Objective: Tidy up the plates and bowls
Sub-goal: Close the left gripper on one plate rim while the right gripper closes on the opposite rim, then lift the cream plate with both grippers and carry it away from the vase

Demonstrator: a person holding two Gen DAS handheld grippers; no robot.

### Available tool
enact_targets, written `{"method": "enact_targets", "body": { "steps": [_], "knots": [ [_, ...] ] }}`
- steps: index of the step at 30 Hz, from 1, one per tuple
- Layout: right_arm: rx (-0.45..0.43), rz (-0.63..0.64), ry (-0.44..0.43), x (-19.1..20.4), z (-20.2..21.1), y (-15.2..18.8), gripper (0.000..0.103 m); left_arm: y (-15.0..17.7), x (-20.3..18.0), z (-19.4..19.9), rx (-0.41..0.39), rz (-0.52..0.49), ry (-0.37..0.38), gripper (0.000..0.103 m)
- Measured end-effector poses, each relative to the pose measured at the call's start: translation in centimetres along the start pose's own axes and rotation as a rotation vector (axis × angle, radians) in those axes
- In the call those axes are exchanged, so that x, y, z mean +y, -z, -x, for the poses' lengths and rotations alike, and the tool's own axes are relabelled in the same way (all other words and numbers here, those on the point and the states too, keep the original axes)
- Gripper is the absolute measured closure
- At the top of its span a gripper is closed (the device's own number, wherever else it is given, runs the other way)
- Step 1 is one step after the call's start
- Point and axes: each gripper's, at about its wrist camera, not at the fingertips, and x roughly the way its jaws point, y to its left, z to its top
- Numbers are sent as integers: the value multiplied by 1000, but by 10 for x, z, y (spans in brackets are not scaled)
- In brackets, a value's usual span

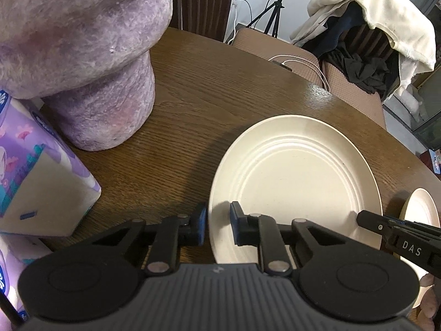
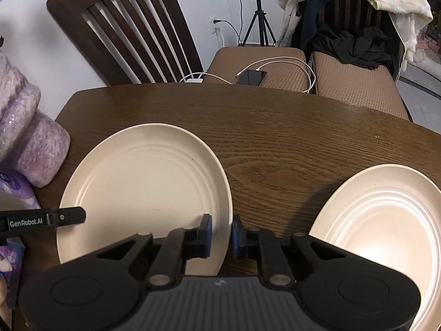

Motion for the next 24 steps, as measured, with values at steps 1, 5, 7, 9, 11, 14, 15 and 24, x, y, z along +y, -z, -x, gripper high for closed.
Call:
{"method": "enact_targets", "body": {
  "steps": [1, 5, 7, 9, 11, 14, 15, 24],
  "knots": [
    [-1, 0, -3, -1, -1, -1, 89, 0, 0, 0, -1, -1, 1, 86],
    [-4, -4, -4, -3, -1, -1, 90, 0, 2, 1, -1, 0, 12, 87],
    [-6, 0, -2, -3, 0, 0, 90, 0, 4, 1, -1, 2, 19, 88],
    [-7, -2, -4, -4, -1, 0, 90, 0, 3, 1, -3, -3, 19, 88],
    [-9, -4, -7, -4, -1, 0, 90, 0, 2, 2, -6, -10, 17, 88],
    [-12, -7, -11, -5, -1, 0, 90, 1, 2, 2, -7, -12, 18, 88],
    [-13, -7, -11, -6, -1, 0, 91, 1, 2, 2, -8, -13, 17, 88],
    [-36, 44, 3, 0, 4, 8, 91, 5, -5, 4, -20, -59, 0, 88]
  ]
}}
